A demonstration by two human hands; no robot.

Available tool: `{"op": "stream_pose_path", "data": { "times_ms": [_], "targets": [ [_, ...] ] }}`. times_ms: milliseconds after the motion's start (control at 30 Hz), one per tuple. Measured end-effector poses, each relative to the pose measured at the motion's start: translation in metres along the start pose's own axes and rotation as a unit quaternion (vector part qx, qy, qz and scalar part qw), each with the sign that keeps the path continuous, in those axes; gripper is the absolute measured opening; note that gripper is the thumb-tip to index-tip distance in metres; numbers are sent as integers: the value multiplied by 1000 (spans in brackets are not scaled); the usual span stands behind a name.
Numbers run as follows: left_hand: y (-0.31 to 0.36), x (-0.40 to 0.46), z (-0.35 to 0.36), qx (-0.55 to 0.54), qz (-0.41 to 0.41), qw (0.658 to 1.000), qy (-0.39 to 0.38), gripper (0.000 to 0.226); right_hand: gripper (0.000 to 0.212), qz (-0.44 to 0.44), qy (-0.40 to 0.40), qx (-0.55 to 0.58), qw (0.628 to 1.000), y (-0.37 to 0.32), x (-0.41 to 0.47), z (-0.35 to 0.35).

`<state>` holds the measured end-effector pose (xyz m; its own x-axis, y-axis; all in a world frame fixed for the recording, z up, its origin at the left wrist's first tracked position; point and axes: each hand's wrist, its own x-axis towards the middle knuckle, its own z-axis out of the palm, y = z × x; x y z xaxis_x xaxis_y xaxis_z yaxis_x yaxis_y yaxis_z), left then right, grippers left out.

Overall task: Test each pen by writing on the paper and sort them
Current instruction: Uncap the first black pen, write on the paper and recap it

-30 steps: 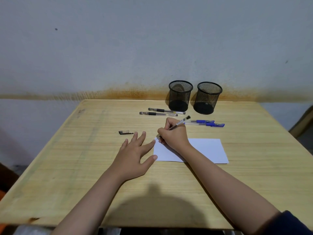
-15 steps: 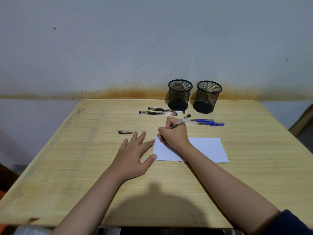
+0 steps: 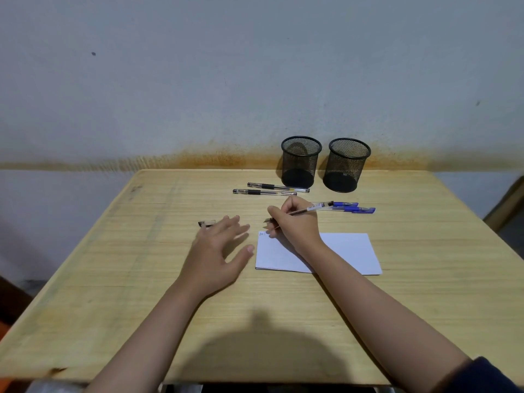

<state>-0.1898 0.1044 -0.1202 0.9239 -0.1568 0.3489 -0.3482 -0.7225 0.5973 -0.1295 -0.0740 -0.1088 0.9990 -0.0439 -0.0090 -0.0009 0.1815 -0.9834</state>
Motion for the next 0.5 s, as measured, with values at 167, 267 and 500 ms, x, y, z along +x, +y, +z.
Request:
{"op": "stream_pose_path", "data": {
  "times_ms": [167, 267, 500],
  "targets": [
    [-32, 17, -17, 72, -51, 986, 144, 33, 31, -2, -10, -20, 1000, -5, -5, 2],
    [-37, 17, -19, 91, -109, 983, 118, 35, 27, -23, -31, -81, 996, -10, -11, 2],
    [-29, 16, -20, 85, -120, 982, 119, 15, 9, -79, -53, -158, 983, -7, -14, 5]
  ]
}}
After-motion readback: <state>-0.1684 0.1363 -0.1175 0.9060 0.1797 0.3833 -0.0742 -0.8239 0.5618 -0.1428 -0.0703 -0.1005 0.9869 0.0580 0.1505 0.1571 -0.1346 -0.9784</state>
